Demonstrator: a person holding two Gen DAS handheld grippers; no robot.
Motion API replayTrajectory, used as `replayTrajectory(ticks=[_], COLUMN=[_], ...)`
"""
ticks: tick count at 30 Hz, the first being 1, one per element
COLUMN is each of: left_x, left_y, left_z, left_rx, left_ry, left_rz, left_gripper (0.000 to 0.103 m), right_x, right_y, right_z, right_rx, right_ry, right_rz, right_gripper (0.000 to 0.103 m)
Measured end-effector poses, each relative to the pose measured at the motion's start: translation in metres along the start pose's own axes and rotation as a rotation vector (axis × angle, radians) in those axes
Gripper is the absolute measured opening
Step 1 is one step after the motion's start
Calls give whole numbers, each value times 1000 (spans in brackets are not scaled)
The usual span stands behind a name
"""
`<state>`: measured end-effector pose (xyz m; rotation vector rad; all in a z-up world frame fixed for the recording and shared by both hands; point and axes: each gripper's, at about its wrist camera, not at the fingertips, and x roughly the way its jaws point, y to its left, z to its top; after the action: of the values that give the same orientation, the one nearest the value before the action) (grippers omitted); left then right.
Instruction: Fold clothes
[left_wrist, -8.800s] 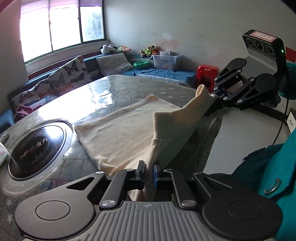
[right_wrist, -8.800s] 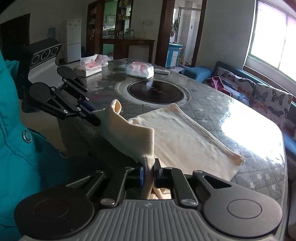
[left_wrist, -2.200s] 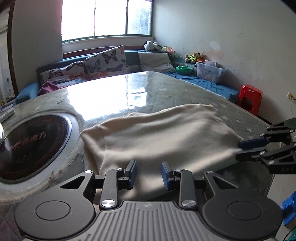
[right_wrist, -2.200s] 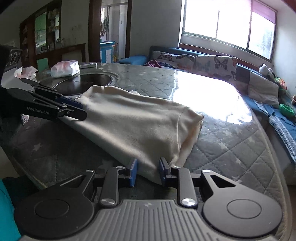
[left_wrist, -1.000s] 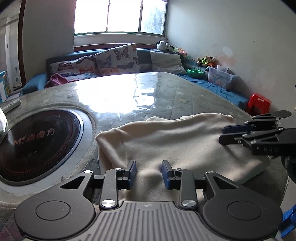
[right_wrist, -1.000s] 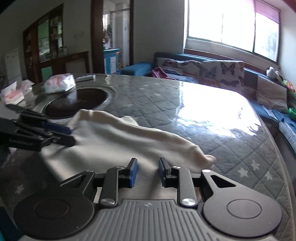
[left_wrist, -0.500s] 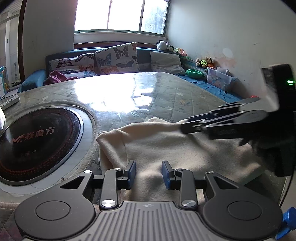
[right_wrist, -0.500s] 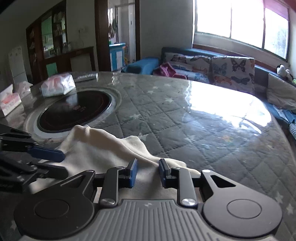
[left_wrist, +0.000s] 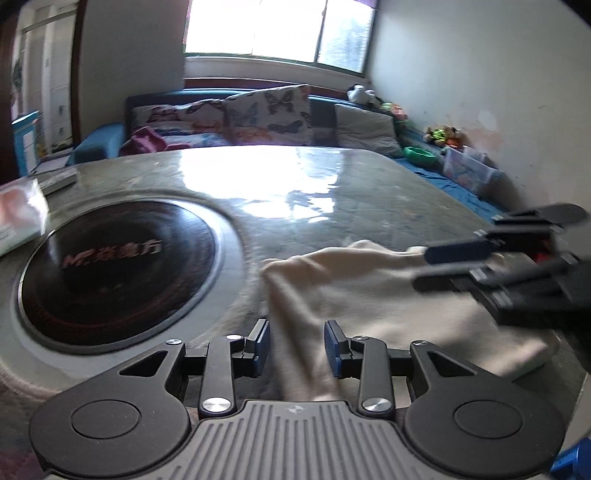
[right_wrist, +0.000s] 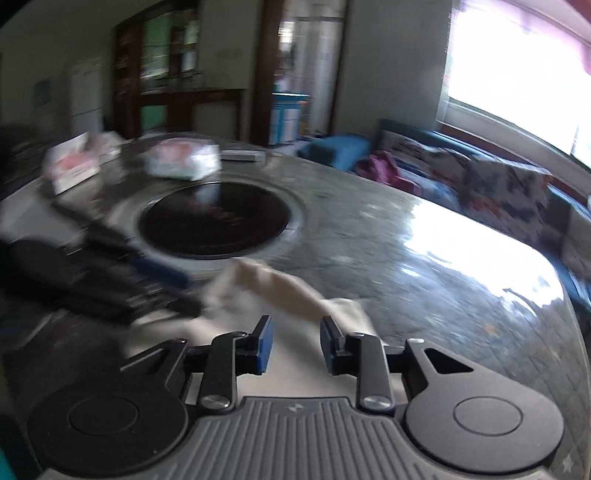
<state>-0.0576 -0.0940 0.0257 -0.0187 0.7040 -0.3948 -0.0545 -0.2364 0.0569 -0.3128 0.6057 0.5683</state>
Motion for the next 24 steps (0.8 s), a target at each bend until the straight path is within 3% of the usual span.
replayTrajectory(ticks=[6, 10, 16, 24], left_x=[-6, -9, -14, -16], left_y=[19, 27, 36, 38], left_z=[1, -1, -1, -1], left_rx=[-74, -120, -205, -264], left_ry=[15, 21, 31, 40], left_rz=[27, 25, 6, -5], left_gripper=[35, 37, 44, 48], right_x=[2, 10, 25, 23], right_y=[55, 85, 112, 116], right_z=[4, 0, -13, -10], right_rx=[-154, -249, -348, -335], right_ry=[12, 41, 65, 32], right_rz=[119, 153, 110, 84], right_gripper=[33, 34, 34, 33])
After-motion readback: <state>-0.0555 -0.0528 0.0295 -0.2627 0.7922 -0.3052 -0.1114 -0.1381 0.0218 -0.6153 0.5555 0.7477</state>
